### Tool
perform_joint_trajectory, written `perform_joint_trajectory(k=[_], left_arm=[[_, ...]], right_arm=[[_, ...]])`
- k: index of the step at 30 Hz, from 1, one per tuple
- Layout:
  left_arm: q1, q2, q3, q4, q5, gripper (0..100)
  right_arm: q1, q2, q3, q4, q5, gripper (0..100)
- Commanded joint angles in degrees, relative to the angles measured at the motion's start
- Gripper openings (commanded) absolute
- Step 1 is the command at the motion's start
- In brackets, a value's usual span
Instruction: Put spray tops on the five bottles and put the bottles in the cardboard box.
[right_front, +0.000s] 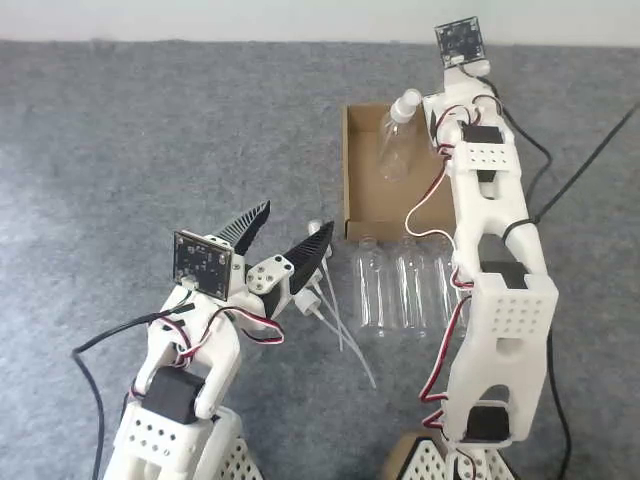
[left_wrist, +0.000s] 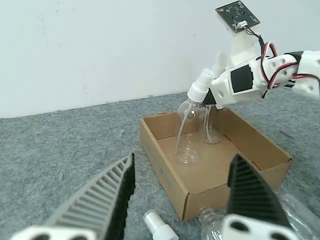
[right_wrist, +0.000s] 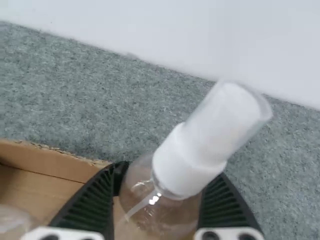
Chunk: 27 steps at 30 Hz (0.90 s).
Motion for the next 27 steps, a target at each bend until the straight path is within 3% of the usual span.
perform_joint_trajectory(k=[1, 8, 27], left_arm=[[0.2, 0.6, -0.4, -2.0, -0.8, 28], [0.2, 0.6, -0.4, -2.0, -0.8, 28], [0.2, 0.6, -0.4, -2.0, -0.8, 28]], right_arm=[[-1.8, -0.7, -4.0, -0.7, -0.4, 20.0], [-2.2, -0.9, -4.0, -0.7, -0.4, 34.0], [-2.1, -11.6, -4.4, 5.7, -0.3, 34.0]])
